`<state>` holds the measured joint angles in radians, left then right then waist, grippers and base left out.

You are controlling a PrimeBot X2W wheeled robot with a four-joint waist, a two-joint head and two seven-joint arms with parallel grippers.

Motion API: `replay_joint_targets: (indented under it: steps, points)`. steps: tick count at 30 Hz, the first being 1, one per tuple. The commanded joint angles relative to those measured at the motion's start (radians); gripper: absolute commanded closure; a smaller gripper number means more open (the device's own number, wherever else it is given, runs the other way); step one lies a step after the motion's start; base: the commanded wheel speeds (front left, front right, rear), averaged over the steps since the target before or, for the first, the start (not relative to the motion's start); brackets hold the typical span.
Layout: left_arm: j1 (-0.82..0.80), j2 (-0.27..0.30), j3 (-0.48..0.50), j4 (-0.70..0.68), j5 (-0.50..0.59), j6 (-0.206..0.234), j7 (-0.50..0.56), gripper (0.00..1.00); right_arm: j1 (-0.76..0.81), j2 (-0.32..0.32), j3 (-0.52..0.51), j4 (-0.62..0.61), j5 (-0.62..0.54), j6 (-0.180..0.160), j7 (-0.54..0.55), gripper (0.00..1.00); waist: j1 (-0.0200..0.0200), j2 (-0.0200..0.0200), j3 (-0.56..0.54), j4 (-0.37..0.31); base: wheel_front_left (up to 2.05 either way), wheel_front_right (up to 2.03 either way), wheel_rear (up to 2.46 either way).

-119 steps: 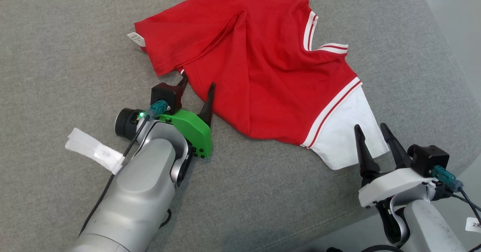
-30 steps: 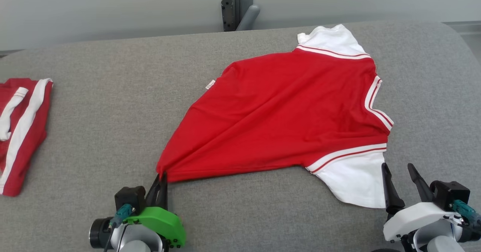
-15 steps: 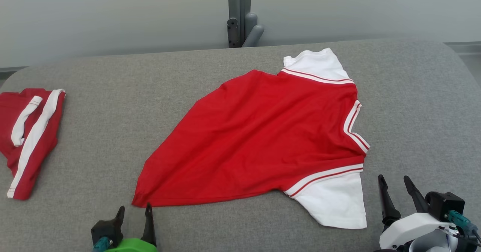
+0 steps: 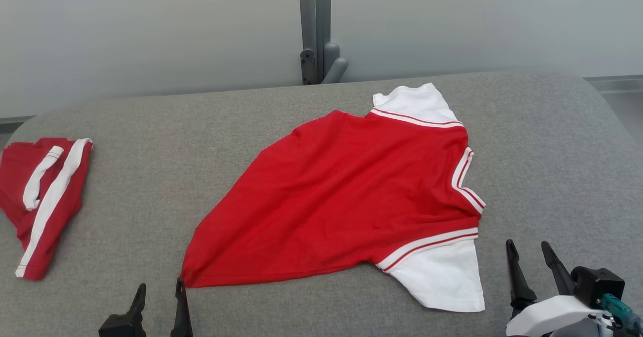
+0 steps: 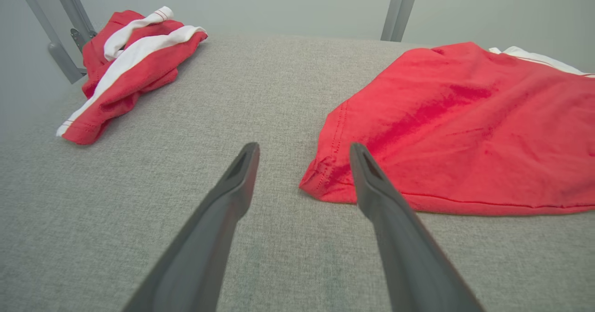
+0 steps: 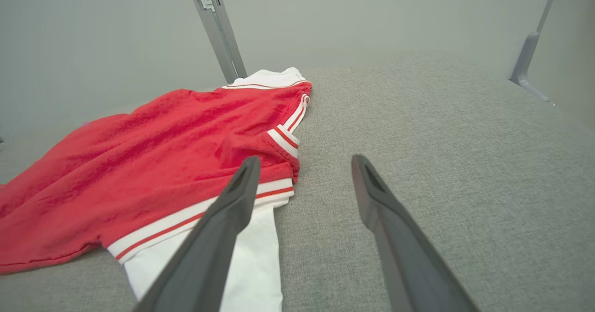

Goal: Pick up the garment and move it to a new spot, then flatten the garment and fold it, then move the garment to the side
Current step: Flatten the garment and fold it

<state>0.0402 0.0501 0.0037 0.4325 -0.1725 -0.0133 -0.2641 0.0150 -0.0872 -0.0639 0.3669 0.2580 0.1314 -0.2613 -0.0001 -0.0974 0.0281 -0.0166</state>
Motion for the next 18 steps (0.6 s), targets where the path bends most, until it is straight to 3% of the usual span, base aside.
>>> replay_joint_targets:
  steps: [1, 18]
  points:
    - [0.026, 0.001, 0.002, -0.019, 0.001, -0.001, 0.0, 0.0, 0.021, 0.001, 0.003, -0.018, -0.012, -0.001, -0.002, 0.0, 0.0001, 0.0, -0.011, -0.002, 0.0, 0.0, 0.0]
    - [0.055, 0.001, -0.019, -0.059, -0.006, 0.0, 0.0, 0.0, 0.07, 0.027, 0.05, -0.104, -0.065, -0.001, -0.002, 0.0, 0.0001, 0.0, -0.031, -0.005, 0.0, 0.0, 0.0]
